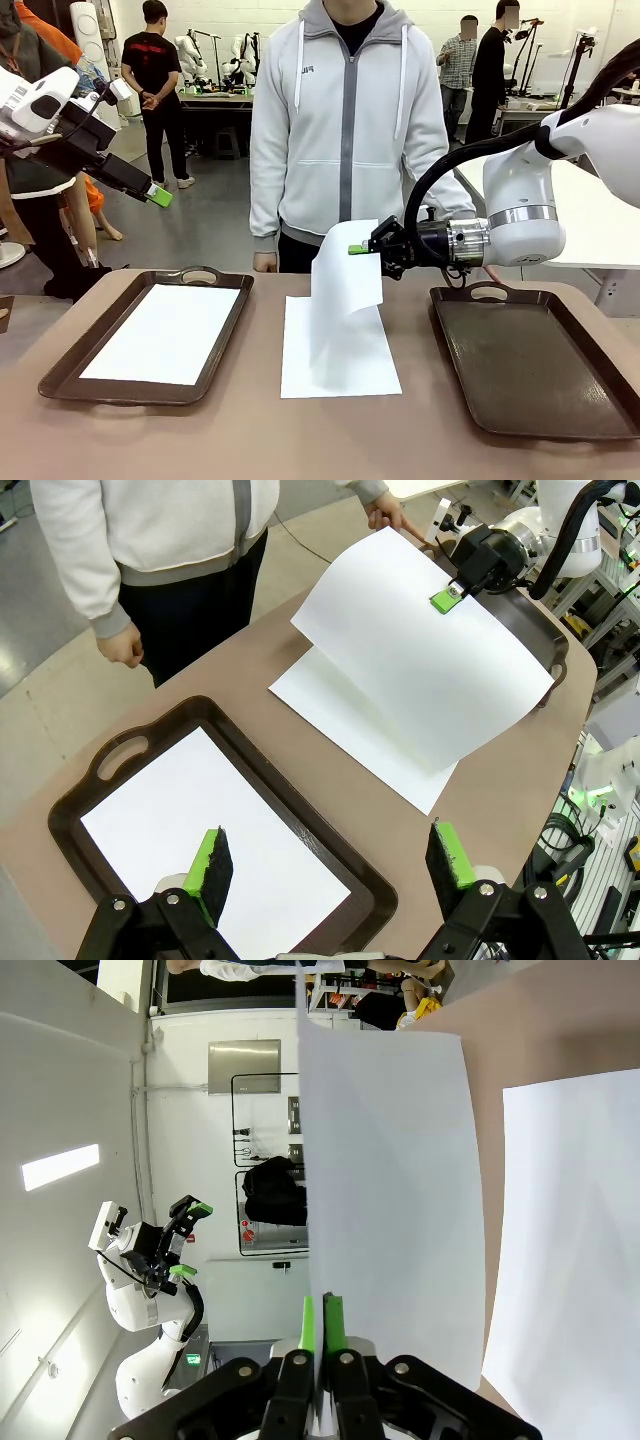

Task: Sort the A4 documents.
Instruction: Place the A4 Paper in the designated Handle tray.

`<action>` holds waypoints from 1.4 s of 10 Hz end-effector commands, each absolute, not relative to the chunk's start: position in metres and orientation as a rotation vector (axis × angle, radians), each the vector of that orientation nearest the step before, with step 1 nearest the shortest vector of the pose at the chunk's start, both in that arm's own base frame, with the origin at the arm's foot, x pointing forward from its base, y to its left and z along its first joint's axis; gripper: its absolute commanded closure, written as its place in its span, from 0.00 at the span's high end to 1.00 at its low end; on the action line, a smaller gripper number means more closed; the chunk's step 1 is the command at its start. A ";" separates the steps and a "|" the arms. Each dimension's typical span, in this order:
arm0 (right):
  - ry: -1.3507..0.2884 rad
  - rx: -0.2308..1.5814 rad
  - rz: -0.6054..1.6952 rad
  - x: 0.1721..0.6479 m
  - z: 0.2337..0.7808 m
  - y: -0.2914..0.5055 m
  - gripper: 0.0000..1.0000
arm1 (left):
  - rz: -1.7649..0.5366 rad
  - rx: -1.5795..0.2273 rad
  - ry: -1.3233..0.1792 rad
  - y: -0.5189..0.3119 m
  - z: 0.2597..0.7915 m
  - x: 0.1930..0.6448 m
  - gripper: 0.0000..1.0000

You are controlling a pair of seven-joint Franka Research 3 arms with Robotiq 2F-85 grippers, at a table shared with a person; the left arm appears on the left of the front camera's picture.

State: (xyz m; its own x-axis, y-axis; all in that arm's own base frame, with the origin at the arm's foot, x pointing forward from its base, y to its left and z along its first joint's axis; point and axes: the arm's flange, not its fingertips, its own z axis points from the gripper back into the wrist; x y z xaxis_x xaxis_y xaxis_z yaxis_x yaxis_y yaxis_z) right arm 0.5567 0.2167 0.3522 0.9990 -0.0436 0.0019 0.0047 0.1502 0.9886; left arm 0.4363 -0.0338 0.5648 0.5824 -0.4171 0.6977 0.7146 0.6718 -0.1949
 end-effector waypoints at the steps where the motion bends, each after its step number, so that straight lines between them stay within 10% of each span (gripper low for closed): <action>1: -0.043 1.415 -0.049 0.557 0.352 0.219 0.00 | -0.694 -0.494 -0.665 -0.034 0.565 0.436 1.00; 14: 0.023 1.164 0.002 0.521 0.413 0.019 0.01 | -0.694 -0.494 -0.665 -0.034 0.565 0.436 1.00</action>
State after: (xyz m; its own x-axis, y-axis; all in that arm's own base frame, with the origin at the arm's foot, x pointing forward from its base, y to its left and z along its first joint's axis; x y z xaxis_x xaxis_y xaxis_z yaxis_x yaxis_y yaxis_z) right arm 0.5117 0.0292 0.4064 0.9996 -0.0047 0.0292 -0.0252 0.3815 0.9240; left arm 0.4363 -0.0336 0.5649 0.5824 -0.4168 0.6979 0.7144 0.6720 -0.1948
